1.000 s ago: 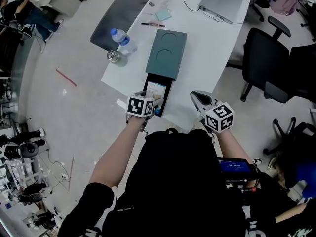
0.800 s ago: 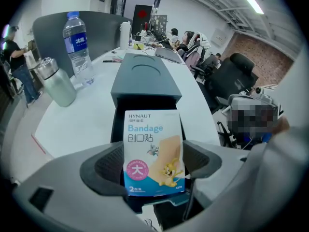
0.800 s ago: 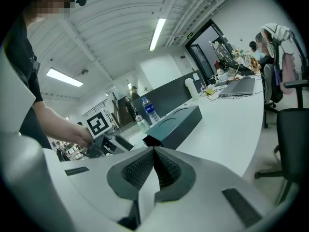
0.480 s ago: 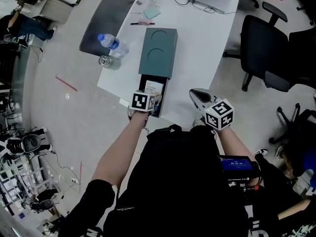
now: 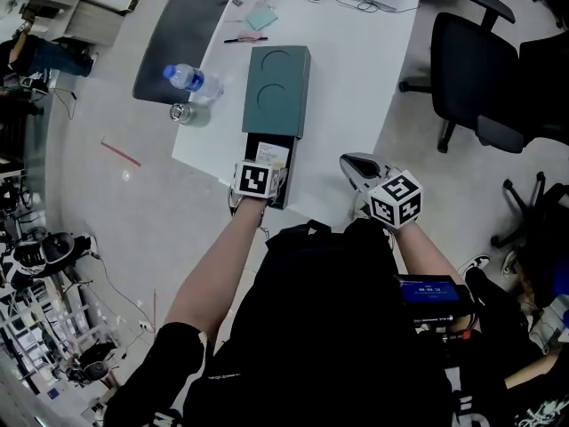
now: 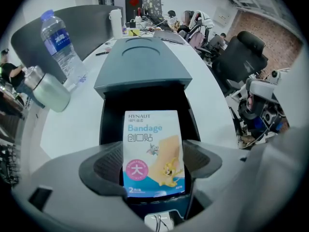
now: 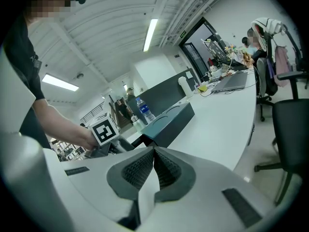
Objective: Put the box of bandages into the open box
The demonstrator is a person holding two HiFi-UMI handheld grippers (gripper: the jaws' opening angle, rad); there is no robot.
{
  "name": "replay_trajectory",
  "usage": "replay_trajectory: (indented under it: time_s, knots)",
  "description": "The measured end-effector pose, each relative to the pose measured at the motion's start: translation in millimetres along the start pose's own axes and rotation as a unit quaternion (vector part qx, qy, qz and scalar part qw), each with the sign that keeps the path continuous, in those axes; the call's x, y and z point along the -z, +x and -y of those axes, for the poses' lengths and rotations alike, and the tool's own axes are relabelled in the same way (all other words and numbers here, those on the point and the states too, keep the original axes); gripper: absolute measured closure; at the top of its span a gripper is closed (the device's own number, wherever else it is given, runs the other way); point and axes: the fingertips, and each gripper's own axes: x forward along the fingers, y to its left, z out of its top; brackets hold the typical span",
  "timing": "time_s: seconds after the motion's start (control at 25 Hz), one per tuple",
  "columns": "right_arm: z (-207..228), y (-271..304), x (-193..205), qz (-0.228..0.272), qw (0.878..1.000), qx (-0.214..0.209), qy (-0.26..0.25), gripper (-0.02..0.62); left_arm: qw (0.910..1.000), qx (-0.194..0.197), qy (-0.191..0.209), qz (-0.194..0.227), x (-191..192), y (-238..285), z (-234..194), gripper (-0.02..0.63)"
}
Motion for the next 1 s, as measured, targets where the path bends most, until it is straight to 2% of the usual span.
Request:
replay_trajectory:
  time_s: [0.16, 0.32, 0.64, 0.76, 1.0]
  knots:
    - [1, -1, 2, -0.005, 1.0, -0.002, 0.0, 0.569, 0.9999, 0.008, -0.005, -0.004, 3, 0, 1, 0.223]
    - [-1, -4, 1, -0.004, 1.0, -0.005, -0.002, 0.569, 0.9995, 0.018, -0.022, 0.012, 2, -9, 0, 0.221]
    - [-4, -8, 3, -0.01, 1.0, -0.025, -0.015, 0.569, 0.9921, 0.015, -0.072, 0.102, -5, -33, -3, 0.229]
    - [-6, -16, 3, -0.012, 0.999, -0.037, -0.024, 0.569, 0.9866, -0.009, -0.084, 0.14, -4, -45, -2, 0.325]
    - [-6, -31, 11, -0.027, 0.996, -0.067, -0.051, 0.569, 0.9668, -0.034, -0.126, 0.219, 3, -71, 12, 0.443]
